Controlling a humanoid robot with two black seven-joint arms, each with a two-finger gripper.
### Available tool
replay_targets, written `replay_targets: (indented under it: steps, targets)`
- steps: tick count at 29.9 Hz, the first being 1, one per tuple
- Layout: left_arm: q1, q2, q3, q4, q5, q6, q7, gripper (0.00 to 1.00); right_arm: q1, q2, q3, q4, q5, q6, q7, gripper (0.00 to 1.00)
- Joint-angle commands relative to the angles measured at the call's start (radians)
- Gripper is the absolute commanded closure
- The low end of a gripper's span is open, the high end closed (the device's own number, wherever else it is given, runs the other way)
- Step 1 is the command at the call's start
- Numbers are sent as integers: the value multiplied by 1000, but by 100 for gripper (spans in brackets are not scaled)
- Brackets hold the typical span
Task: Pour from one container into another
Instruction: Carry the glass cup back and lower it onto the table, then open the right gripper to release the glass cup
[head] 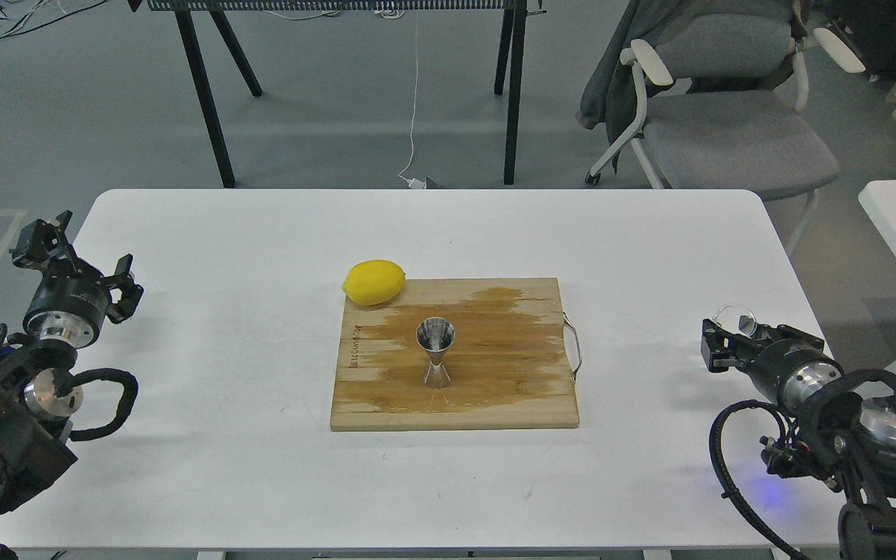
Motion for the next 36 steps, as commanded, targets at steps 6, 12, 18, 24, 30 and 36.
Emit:
replay_targets:
  steps: [6, 12, 18, 24, 30, 36]
  targets:
    - [2, 0, 0, 0, 0, 0, 0, 0, 85, 2, -61, -127, -1, -9, 42, 73]
    - [2, 0, -1, 1, 0, 0, 0, 0, 119, 4, -69, -186, -1, -6, 44, 73]
    - [2, -4, -1, 1, 0, 0, 0, 0, 133, 4, -100, -201, -1, -6, 42, 72]
    - [1, -4, -1, 1, 0, 0, 0, 0, 135, 4, -134, -201, -1, -7, 42, 70]
    - [1, -1, -1, 0, 0, 0, 0, 0, 135, 4, -144, -201, -1, -9, 42, 68]
    - [1, -4, 0, 0, 0, 0, 0, 0, 135, 4, -146, -200, -1, -9, 39, 62]
